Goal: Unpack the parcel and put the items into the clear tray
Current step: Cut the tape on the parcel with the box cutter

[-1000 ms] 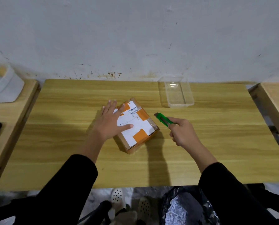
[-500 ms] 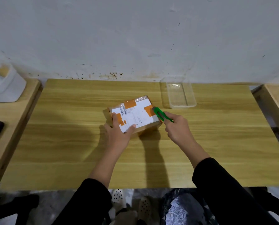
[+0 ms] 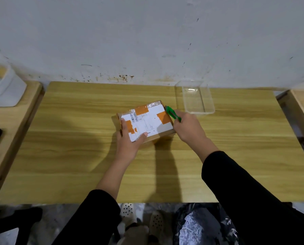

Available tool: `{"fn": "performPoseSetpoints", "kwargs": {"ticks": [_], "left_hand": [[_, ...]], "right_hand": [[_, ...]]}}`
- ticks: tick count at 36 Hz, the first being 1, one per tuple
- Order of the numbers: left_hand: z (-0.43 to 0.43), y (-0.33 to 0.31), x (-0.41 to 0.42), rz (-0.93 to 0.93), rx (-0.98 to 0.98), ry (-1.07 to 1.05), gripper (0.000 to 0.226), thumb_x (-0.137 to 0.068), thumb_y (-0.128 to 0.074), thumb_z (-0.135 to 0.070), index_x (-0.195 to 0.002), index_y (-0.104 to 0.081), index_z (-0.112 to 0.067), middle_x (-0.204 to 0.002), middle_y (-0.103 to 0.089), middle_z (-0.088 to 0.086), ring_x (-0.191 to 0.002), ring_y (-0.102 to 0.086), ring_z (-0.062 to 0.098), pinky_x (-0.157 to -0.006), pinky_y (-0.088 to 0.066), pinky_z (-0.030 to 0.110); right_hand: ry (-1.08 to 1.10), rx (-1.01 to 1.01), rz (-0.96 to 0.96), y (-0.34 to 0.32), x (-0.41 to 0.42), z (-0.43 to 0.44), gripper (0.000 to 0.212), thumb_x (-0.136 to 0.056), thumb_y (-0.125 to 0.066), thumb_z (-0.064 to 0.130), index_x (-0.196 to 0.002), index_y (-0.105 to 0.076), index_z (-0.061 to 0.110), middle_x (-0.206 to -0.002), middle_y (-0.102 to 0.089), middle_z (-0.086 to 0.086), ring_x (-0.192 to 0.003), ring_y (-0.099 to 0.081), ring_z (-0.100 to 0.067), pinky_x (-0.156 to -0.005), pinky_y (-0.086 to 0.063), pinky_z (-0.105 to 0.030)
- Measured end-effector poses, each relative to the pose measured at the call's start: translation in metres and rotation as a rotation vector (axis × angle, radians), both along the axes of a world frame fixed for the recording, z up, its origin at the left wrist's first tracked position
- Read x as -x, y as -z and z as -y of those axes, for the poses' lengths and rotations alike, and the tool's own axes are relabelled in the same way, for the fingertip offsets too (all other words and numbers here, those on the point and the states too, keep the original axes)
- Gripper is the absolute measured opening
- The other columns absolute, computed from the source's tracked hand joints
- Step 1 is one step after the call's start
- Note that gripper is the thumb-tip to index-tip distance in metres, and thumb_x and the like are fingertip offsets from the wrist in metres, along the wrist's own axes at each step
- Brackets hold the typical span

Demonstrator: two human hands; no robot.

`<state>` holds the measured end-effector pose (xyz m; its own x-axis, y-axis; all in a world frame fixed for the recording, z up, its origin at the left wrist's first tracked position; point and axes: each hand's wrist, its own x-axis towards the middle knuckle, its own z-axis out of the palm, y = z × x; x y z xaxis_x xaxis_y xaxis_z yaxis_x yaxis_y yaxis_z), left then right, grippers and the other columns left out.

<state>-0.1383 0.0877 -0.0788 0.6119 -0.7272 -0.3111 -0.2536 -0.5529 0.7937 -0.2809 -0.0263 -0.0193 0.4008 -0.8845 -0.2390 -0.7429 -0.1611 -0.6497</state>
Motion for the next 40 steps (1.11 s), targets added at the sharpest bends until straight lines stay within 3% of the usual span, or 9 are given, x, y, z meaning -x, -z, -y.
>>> {"fn": "performPoseSetpoints", "kwargs": {"ticks": [8, 13, 19, 22, 26, 31, 40], "left_hand": [[0.002, 0.005, 0.003, 0.000, 0.002, -0.039, 0.095, -0.081, -0.062, -0.048, -0.147, 0.003, -0.032, -0.135, -0.030, 0.012, -0.124, -0.036, 0.026, -0.087, -0.029, 0.028], [0.003, 0.004, 0.004, 0.007, -0.009, -0.045, 0.094, -0.082, -0.062, -0.048, -0.148, 0.003, -0.031, -0.136, -0.029, 0.012, -0.125, -0.035, 0.027, -0.088, -0.029, 0.028], [0.003, 0.003, 0.005, 0.006, -0.002, -0.050, 0.095, -0.082, -0.062, -0.047, -0.147, 0.004, -0.031, -0.136, -0.030, 0.012, -0.124, -0.037, 0.027, -0.095, -0.035, 0.033], [0.002, 0.003, 0.004, 0.006, 0.003, -0.034, 0.094, -0.082, -0.062, -0.047, -0.148, 0.003, -0.030, -0.137, -0.029, 0.013, -0.126, -0.035, 0.027, -0.097, -0.033, 0.034], [0.001, 0.005, 0.001, 0.005, 0.006, -0.019, 0.095, -0.081, -0.062, -0.049, -0.147, 0.003, -0.031, -0.140, -0.028, 0.012, -0.128, -0.034, 0.027, -0.098, -0.033, 0.035], [0.001, 0.005, -0.004, 0.012, -0.001, 0.020, 0.094, -0.081, -0.061, -0.050, -0.147, 0.003, -0.031, -0.144, -0.026, 0.012, -0.131, -0.032, 0.027, -0.101, -0.031, 0.036], [-0.002, 0.004, -0.053, 0.144, -0.062, 0.180, 0.097, -0.076, -0.061, -0.058, -0.148, -0.001, -0.033, -0.144, -0.034, 0.010, -0.130, -0.037, 0.026, -0.099, -0.035, 0.035]], "right_hand": [[-0.066, -0.030, -0.118, -0.017, 0.009, -0.003, 0.015, -0.078, -0.038, 0.002, -0.078, -0.052, 0.006, -0.062, -0.041, -0.004, -0.057, -0.038, -0.025, -0.047, -0.027, -0.027], [-0.088, -0.066, -0.167, -0.025, 0.014, -0.008, 0.016, -0.077, -0.040, 0.003, -0.081, -0.056, 0.000, -0.064, -0.043, -0.005, -0.055, -0.039, -0.023, -0.048, -0.029, -0.027], [-0.097, -0.085, -0.195, -0.025, 0.026, -0.018, 0.012, -0.074, -0.039, 0.001, -0.065, -0.045, 0.006, -0.060, -0.040, -0.006, -0.055, -0.035, -0.025, -0.047, -0.025, -0.028], [-0.055, -0.086, -0.148, -0.026, 0.034, -0.022, 0.017, -0.075, -0.037, 0.002, -0.075, -0.054, 0.001, -0.064, -0.046, -0.011, -0.057, -0.039, -0.027, -0.048, -0.028, -0.028], [0.072, -0.135, 0.052, -0.023, 0.051, -0.026, 0.032, -0.084, -0.040, 0.005, -0.101, -0.066, 0.012, -0.068, -0.057, -0.016, -0.050, -0.045, -0.021, -0.047, -0.037, -0.028], [0.224, -0.155, 0.266, -0.010, 0.055, -0.026, 0.032, -0.092, -0.050, 0.015, -0.123, -0.059, 0.021, -0.067, -0.057, -0.010, -0.041, -0.042, -0.014, -0.035, -0.037, -0.019], [0.262, -0.315, 0.400, 0.023, 0.030, -0.023, 0.051, -0.095, -0.030, 0.001, -0.142, -0.035, 0.022, -0.076, -0.050, -0.001, -0.049, -0.042, -0.016, -0.040, -0.036, -0.019]]}}
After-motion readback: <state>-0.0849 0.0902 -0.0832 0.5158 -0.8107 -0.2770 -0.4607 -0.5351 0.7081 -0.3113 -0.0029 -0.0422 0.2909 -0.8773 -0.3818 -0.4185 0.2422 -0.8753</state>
